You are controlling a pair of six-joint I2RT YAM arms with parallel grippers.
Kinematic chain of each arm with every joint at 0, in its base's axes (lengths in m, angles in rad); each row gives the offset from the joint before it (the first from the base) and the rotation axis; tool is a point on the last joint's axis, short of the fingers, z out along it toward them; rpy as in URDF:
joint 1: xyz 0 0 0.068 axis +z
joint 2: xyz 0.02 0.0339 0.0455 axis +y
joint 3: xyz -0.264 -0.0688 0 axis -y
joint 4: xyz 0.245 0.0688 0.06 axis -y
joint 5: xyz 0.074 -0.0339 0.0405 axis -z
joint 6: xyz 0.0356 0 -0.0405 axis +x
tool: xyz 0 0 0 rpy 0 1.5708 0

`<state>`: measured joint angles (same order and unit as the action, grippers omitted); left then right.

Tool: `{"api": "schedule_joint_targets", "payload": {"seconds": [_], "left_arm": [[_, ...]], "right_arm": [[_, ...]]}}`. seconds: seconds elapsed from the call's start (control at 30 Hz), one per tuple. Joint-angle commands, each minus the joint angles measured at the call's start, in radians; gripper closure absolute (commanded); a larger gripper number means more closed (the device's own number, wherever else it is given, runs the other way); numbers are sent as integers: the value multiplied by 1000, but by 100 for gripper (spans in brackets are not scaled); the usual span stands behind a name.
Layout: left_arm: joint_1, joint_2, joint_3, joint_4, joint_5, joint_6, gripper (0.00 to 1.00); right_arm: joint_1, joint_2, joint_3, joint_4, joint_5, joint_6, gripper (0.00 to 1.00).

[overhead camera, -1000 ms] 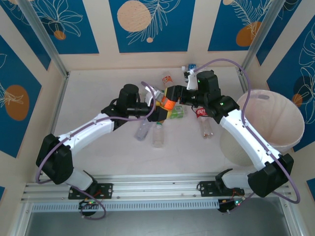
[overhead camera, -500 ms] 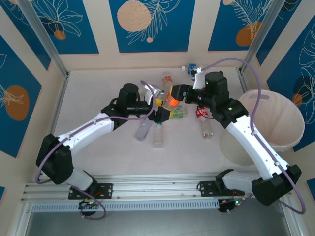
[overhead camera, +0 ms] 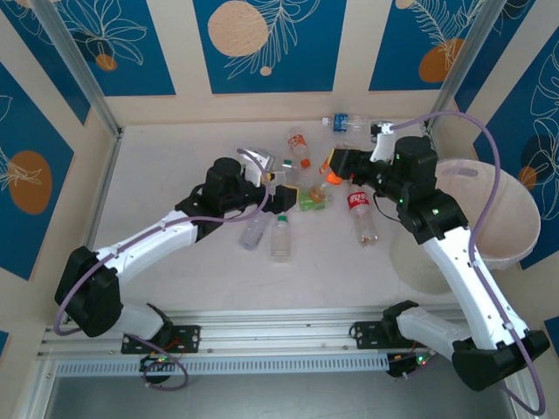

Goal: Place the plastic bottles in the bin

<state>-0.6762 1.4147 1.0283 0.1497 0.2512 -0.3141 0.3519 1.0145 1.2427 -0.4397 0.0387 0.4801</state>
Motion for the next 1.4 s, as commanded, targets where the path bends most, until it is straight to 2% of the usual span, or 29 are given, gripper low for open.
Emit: {"api": "schedule_joint_targets", "payload": {"seconds": [0.0,0.23,0.67,0.87,0.93,1.03,1.07,1.2,1.37], "left_arm": [[5,-26,-20,5,-135,-19,0],[12,-22,-38,-17,-285,-25,0],[24,-2,-40,-15,-277,-35,0],[31,24,-27,-15,-264,-47,0],[34,36,-19,-15,-263,-58,0],[37,46,-15,-3,-264,-74,0],[38,46,-15,2,-263,-78,0],[42,52,-15,17,-259,-87,0],[46,62,-14,18,-247,-103,0]], "right_arm": [[-31,-48,9,-14,30,-51,100],[-106,-136,8,-5,39,-82,100],[-166,-254,63,-66,179,-176,100],[-177,-269,158,-193,358,-218,100],[-180,-267,177,-226,482,-270,100],[-196,-264,176,-209,748,-352,100],[-207,-266,175,-196,791,-375,100],[-273,-270,182,-168,821,-413,100],[-354,-214,224,-286,911,-401,100]]}}
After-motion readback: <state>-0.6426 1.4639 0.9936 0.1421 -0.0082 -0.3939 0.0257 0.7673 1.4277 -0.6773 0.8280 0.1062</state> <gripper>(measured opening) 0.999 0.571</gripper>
